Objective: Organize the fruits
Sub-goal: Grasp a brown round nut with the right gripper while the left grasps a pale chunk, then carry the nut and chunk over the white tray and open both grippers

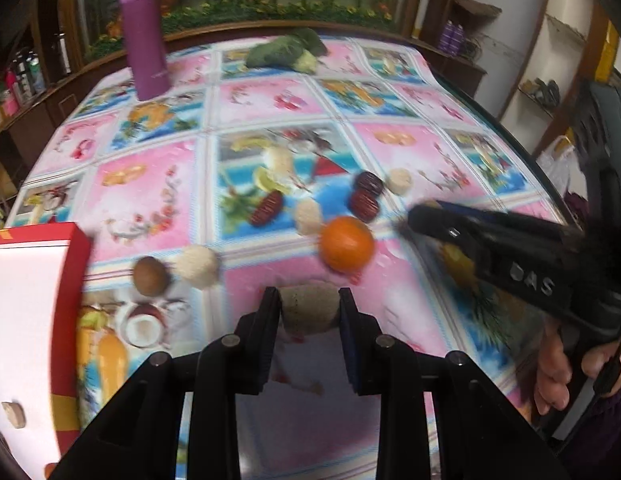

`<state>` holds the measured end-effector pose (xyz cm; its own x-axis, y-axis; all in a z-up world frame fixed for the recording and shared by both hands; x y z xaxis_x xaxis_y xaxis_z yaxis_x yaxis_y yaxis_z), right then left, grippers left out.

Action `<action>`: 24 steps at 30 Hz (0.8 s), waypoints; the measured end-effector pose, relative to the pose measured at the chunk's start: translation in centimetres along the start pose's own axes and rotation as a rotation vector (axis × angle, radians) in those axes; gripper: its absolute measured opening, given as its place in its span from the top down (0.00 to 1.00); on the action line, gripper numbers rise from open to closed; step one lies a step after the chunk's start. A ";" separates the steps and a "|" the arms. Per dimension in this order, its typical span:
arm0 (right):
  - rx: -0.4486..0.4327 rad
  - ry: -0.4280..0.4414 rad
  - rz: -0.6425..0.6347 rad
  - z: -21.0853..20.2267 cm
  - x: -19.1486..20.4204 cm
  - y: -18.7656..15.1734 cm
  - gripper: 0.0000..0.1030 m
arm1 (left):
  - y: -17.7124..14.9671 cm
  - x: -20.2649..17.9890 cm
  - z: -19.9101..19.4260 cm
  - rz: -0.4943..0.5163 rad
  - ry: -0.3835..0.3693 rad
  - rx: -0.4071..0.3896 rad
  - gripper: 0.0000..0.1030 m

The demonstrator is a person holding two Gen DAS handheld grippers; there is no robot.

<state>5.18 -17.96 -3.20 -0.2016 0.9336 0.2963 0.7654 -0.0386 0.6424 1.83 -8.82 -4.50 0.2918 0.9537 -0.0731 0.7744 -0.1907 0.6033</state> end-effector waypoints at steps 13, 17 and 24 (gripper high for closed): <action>-0.055 0.008 -0.018 -0.5 4.0 -0.4 0.77 | 0.0 6.2 -4.5 -0.088 0.100 -0.102 0.72; -0.049 0.057 -0.047 0.1 7.6 -0.2 0.76 | -0.1 10.1 -6.9 -0.139 0.147 -0.137 0.72; -0.015 0.155 -0.159 2.2 16.8 1.6 0.76 | -1.3 19.5 -10.8 -0.256 0.280 -0.158 0.72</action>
Point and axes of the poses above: each gripper's, at about its wrist camera, not at the fingertips, and z roughly the way its jaws point, x to its left, y to its top, the point moved 6 cm from there along z, roughly the way its jaws point, and after that the axes turned 2 degrees about -x, right-handed, at the moved point
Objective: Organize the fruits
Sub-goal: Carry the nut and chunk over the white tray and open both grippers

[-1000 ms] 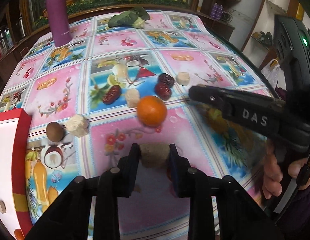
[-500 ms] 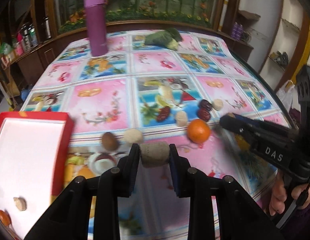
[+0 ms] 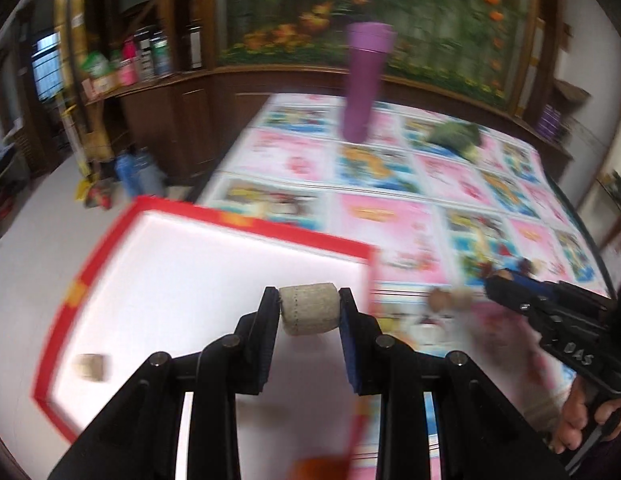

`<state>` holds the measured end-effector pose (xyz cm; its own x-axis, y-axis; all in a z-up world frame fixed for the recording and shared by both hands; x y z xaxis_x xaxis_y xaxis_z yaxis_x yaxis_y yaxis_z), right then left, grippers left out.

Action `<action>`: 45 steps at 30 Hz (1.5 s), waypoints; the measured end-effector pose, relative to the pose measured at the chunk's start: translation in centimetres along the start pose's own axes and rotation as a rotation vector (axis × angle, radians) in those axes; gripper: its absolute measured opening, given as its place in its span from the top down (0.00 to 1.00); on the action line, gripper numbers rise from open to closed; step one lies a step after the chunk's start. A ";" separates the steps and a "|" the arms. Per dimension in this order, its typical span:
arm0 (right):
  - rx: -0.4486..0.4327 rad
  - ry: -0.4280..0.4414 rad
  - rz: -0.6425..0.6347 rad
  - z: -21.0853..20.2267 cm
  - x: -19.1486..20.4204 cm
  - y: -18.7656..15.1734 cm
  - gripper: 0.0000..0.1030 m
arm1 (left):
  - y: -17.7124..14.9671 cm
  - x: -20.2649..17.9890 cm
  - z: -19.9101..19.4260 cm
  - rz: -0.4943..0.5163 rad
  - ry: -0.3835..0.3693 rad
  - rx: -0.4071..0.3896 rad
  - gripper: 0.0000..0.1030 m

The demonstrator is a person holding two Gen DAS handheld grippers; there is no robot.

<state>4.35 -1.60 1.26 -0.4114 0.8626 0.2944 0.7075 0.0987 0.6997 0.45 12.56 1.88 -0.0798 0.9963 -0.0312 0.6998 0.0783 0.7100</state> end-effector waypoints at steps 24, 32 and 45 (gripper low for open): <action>0.257 0.076 -0.131 10.8 13.4 -2.9 0.76 | -3.8 12.6 2.9 -0.169 0.168 0.147 0.72; 0.284 0.077 -0.156 10.5 13.9 -3.3 0.70 | -3.8 12.3 2.6 -0.158 0.190 0.153 0.51; 0.128 0.122 -0.093 5.1 11.5 -1.0 0.46 | -2.6 11.0 -0.2 -0.163 0.191 0.081 0.41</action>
Point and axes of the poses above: each gripper's, at about its wrist camera, not at the fingertips, and z roughly the way its jaws point, x to its left, y to its top, the point moved 6 cm from there along z, roughly the way its jaws point, and after that the axes turned 2 degrees about -x, right-handed, at the moved point
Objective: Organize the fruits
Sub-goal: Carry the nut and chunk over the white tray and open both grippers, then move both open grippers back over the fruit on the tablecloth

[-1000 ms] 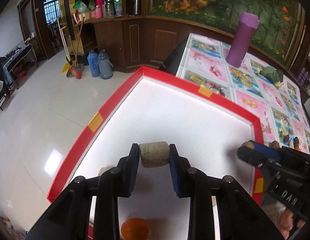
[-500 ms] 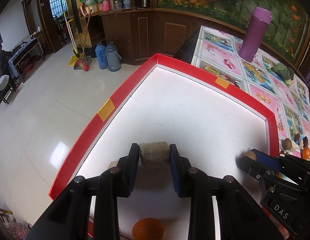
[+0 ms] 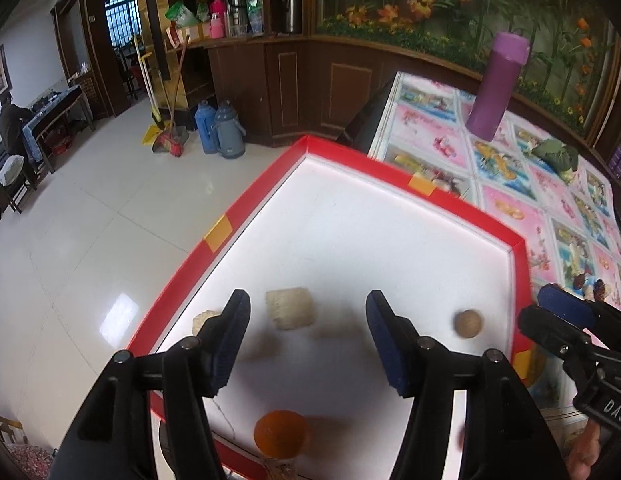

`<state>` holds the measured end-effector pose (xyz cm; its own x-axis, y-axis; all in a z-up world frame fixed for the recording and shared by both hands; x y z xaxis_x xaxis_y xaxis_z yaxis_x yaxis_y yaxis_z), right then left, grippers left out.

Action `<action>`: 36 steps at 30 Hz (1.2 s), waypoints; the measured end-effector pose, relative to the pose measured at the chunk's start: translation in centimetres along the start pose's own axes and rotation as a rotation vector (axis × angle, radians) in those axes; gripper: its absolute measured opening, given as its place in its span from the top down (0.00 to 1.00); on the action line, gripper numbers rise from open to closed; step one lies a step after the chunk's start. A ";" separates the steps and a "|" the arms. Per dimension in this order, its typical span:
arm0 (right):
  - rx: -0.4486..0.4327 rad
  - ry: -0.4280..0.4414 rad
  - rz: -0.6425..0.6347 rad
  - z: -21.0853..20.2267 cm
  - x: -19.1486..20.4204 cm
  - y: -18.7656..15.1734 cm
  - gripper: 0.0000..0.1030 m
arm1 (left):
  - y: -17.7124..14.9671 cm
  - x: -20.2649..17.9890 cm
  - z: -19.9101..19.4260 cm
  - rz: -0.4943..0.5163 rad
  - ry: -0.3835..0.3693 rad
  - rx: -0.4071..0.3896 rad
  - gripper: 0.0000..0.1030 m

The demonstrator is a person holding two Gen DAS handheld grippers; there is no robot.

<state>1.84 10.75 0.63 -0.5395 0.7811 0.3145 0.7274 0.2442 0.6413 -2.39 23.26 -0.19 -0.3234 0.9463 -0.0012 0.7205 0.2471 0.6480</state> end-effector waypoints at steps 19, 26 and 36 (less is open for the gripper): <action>-0.090 -0.332 0.074 -11.1 -13.8 -6.8 0.45 | -2.4 -12.0 -3.5 0.237 -0.209 -0.021 0.38; -0.058 -0.336 0.198 -10.6 -18.7 -8.1 0.44 | -3.9 -16.0 -3.4 0.320 -0.256 0.010 0.38; -0.054 -0.317 0.253 -8.4 -20.0 -6.7 0.44 | -4.7 -19.8 -2.7 0.384 -0.324 0.048 0.38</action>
Point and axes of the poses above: each gripper's, at about its wrist camera, not at the fingertips, and z roughly the way its jaws point, x to its left, y to its top, the point moved 6 cm from there along z, roughly the way its jaws point, and after that the axes turned 2 degrees about -x, right-handed, at the moved point
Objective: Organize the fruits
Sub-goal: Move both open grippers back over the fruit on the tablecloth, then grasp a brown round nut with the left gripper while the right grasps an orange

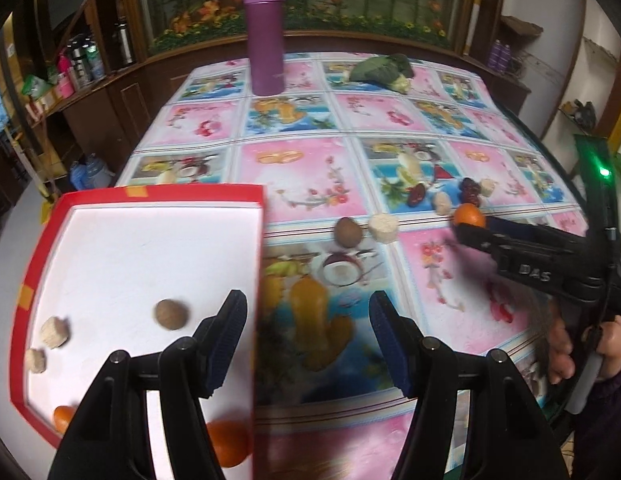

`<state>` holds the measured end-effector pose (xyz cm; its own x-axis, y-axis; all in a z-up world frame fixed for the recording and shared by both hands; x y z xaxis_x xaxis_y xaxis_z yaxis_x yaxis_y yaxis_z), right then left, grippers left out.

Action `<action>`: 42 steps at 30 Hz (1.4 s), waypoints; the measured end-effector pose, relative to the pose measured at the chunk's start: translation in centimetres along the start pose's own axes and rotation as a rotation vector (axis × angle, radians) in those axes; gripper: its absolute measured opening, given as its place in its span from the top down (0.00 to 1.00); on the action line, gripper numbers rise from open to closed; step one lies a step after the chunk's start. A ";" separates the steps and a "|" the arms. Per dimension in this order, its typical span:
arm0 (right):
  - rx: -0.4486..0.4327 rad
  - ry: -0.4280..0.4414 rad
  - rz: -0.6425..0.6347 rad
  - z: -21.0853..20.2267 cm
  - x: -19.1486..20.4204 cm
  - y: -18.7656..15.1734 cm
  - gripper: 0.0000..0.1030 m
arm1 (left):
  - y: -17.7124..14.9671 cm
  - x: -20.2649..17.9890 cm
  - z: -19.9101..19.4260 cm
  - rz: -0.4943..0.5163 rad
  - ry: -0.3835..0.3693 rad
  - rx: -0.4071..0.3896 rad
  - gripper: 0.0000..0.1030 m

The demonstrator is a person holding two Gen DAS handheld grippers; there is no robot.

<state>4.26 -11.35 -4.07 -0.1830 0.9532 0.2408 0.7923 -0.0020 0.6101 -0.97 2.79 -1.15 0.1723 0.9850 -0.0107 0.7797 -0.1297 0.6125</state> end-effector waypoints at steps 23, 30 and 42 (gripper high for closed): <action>-0.024 0.027 0.014 0.6 -0.5 0.2 0.64 | 3.4 -2.0 8.7 0.122 0.024 0.137 0.47; -0.025 0.025 0.013 0.6 -0.4 0.2 0.64 | 3.7 -2.5 8.8 0.094 -0.053 0.123 0.76; -0.042 0.038 0.013 0.2 -0.3 0.0 0.64 | 4.0 -1.4 3.6 0.041 -0.064 -0.016 0.76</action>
<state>4.43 -11.55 -4.25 -0.1954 0.9409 0.2767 0.7696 -0.0278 0.6379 4.06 0.52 -1.54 0.2427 0.9694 -0.0357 0.7617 -0.1677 0.6258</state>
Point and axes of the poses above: each gripper's, at about its wrist camera, not at the fingertips, and z roughly the way its jaws point, x to its left, y to its top, the point moved 6 cm from there along z, roughly the way its jaws point, and after that the axes turned 2 degrees about -x, right-handed, at the moved point
